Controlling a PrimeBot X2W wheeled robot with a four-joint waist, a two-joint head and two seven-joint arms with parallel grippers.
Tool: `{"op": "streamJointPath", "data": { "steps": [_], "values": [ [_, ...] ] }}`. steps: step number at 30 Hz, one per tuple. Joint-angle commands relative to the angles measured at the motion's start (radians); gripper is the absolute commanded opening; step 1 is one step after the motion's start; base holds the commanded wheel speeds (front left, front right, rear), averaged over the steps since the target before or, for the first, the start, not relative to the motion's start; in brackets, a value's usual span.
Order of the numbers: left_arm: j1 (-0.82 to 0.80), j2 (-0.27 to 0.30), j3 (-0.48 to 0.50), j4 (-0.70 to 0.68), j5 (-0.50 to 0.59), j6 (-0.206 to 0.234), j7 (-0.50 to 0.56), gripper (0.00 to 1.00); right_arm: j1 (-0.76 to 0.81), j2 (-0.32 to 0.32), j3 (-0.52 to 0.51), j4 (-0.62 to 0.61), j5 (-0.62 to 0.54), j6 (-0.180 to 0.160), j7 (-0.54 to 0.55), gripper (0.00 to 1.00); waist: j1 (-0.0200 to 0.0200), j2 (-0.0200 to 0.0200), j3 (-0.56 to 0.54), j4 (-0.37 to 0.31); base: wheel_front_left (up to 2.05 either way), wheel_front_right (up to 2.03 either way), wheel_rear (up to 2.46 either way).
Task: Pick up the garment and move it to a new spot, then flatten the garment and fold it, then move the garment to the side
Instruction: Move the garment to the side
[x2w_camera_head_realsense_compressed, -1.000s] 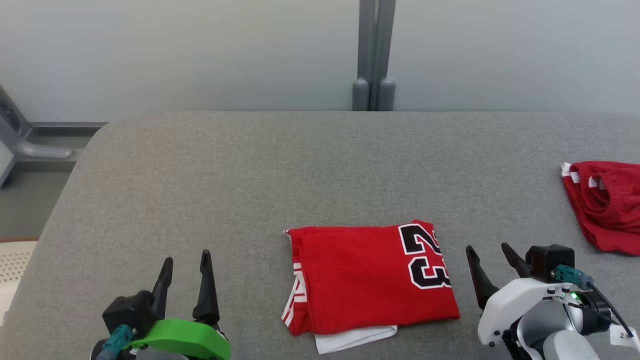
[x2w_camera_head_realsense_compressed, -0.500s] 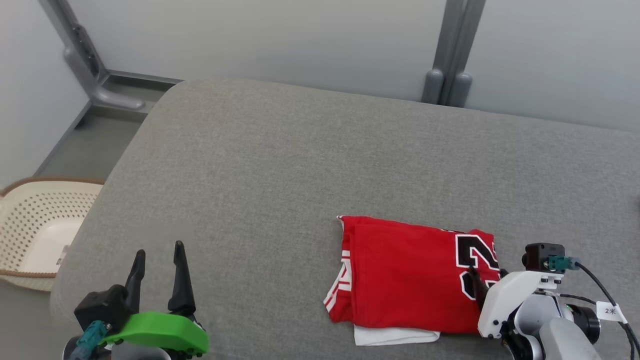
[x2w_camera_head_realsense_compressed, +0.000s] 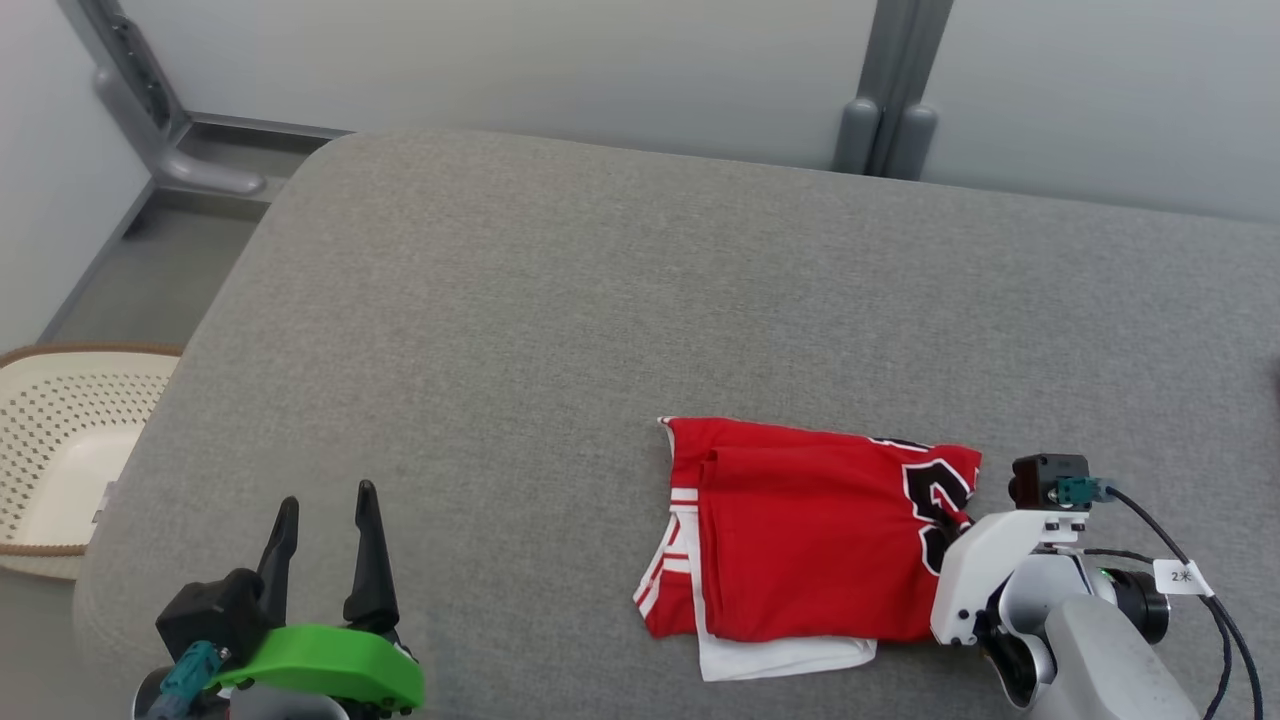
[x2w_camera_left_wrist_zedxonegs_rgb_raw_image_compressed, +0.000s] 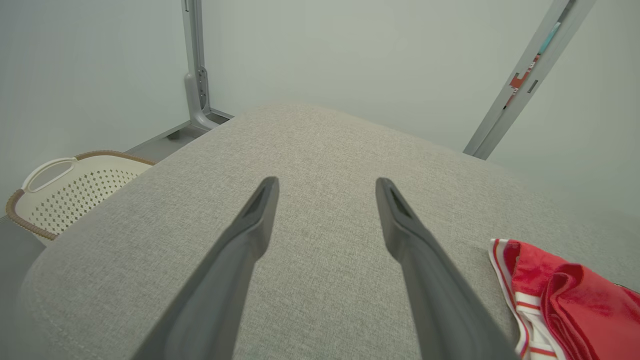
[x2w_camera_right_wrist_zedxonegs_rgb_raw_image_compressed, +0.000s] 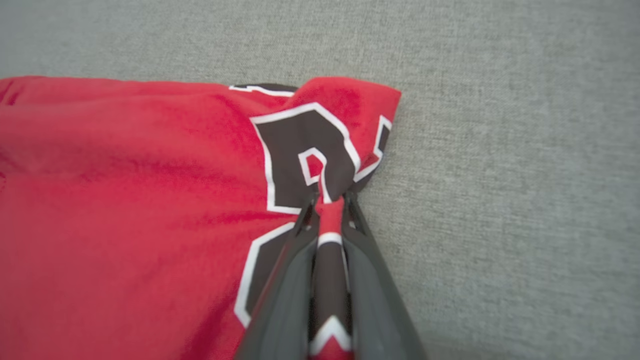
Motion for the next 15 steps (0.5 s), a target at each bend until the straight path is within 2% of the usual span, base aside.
{"op": "streamJointPath", "data": {
  "steps": [1,8,15],
  "values": [
    [-0.014,0.001,0.000,-0.003,0.011,0.000,-0.001,1.00,-0.006,-0.007,0.004,0.022,-0.007,-0.003,-0.007,0.00,0.0000,0.0000,0.016,-0.048,0.00,0.00,0.00],
    [-0.016,-0.002,-0.015,-0.004,0.017,-0.002,0.004,1.00,-0.059,-0.016,0.020,0.010,-0.024,-0.003,-0.061,0.00,0.0000,0.0000,0.016,-0.189,0.00,0.00,0.00],
    [-0.033,-0.013,-0.035,0.001,0.021,-0.008,0.008,1.00,-0.087,-0.080,0.007,-0.062,-0.052,-0.002,-0.067,0.00,0.0000,0.0000,0.020,-0.372,0.00,0.00,0.00]
  ]
}}
